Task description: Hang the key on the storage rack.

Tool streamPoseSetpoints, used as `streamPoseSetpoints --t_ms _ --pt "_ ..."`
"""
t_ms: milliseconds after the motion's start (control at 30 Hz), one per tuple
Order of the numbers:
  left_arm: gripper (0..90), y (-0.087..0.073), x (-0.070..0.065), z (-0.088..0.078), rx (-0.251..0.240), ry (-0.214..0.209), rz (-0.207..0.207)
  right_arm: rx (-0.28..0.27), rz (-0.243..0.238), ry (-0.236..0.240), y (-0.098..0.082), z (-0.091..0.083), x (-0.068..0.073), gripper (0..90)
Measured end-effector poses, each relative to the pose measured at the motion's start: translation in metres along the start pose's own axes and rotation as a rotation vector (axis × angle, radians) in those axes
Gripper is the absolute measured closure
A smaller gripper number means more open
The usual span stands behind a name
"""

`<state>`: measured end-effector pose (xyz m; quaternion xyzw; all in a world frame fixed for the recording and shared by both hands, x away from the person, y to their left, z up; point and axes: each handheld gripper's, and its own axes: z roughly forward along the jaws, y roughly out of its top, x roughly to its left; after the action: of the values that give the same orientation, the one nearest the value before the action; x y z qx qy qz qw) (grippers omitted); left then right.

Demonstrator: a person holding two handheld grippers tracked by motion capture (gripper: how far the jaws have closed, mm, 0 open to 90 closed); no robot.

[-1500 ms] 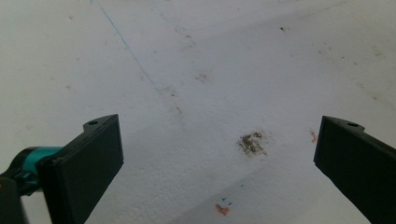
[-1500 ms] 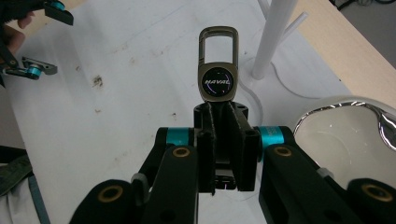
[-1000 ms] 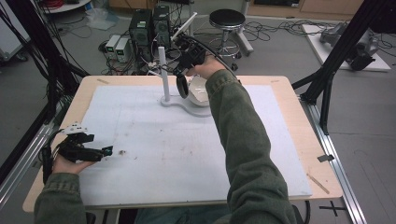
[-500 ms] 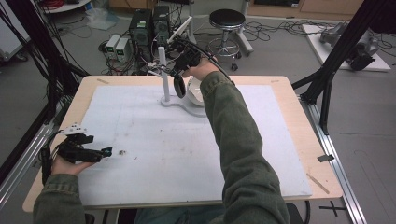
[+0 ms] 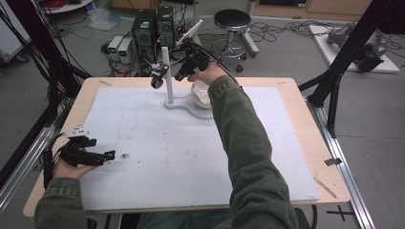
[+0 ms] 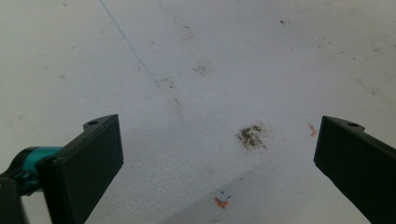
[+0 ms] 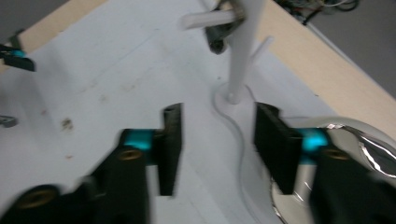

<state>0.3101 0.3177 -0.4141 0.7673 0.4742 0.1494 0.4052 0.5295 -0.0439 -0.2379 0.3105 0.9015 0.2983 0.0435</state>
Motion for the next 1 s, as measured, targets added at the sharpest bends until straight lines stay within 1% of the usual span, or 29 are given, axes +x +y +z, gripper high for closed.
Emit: streamPoseSetpoints --t_ms 33,67,100,133,200,233,267,333,367,467,633,700,767,800,867,967,1000 --pt "1.8 0.0 0.0 0.0 0.002 -0.001 0.003 -0.006 0.003 -0.019 -0.002 0.0 0.0 41.3" --pt "1.8 0.0 0.0 0.0 0.003 0.001 0.004 -0.01 0.008 -0.045 -0.005 -0.001 0.0 37.7" --pt "1.8 0.0 0.0 0.0 0.006 0.001 0.003 -0.012 0.013 -0.061 -0.008 -0.001 -0.001 32.4" --pt "1.8 0.0 -0.001 0.001 0.004 0.0 0.001 -0.012 0.019 -0.093 -0.013 -0.001 -0.001 27.2" --pt "1.8 0.0 -0.001 0.001 0.004 -0.001 0.003 -0.004 0.034 -0.124 -0.018 0.0 -0.002 19.5" --pt "1.8 0.0 -0.001 0.001 0.008 -0.001 0.007 -0.002 0.037 -0.135 -0.02 -0.001 -0.002 17.2" --pt "1.8 0.0 -0.001 0.001 0.008 0.0 0.007 -0.01 0.049 -0.143 -0.023 -0.001 -0.003 12.7" --pt "1.8 0.0 -0.001 0.0 0.008 0.0 0.007 -0.027 0.068 -0.135 -0.028 -0.003 -0.006 7.4" --pt "1.8 0.0 -0.002 0.0 0.006 -0.001 0.004 -0.032 0.081 -0.134 -0.031 -0.003 -0.007 1.8" --pt "1.8 0.0 -0.002 0.0 0.008 0.001 0.007 -0.025 0.084 -0.129 -0.041 -0.005 -0.009 0.6" --pt "1.8 0.0 -0.002 0.001 0.01 0.0 0.007 -0.046 0.11 -0.109 -0.059 -0.01 -0.013 0.6" --pt "1.8 0.0 -0.003 0.001 0.011 0.0 0.008 -0.053 0.128 -0.103 -0.067 -0.013 -0.015 0.6" --pt "1.8 0.0 -0.002 0.001 0.015 0.0 0.012 -0.076 0.151 -0.079 -0.077 -0.017 -0.016 0.6" --pt "1.8 0.0 -0.002 0.001 0.015 0.001 0.013 -0.075 0.156 -0.074 -0.082 -0.019 -0.017 0.6" --pt "1.8 0.0 -0.003 0.001 0.016 0.001 0.011 -0.084 0.159 -0.087 -0.089 -0.023 -0.017 0.5" --pt "1.8 0.0 -0.003 0.001 0.02 0.001 0.011 -0.107 0.162 -0.079 -0.1 -0.029 -0.018 0.6" --pt "1.8 0.0 -0.003 0.001 0.02 0.0 0.012 -0.106 0.165 -0.081 -0.103 -0.031 -0.018 0.6"
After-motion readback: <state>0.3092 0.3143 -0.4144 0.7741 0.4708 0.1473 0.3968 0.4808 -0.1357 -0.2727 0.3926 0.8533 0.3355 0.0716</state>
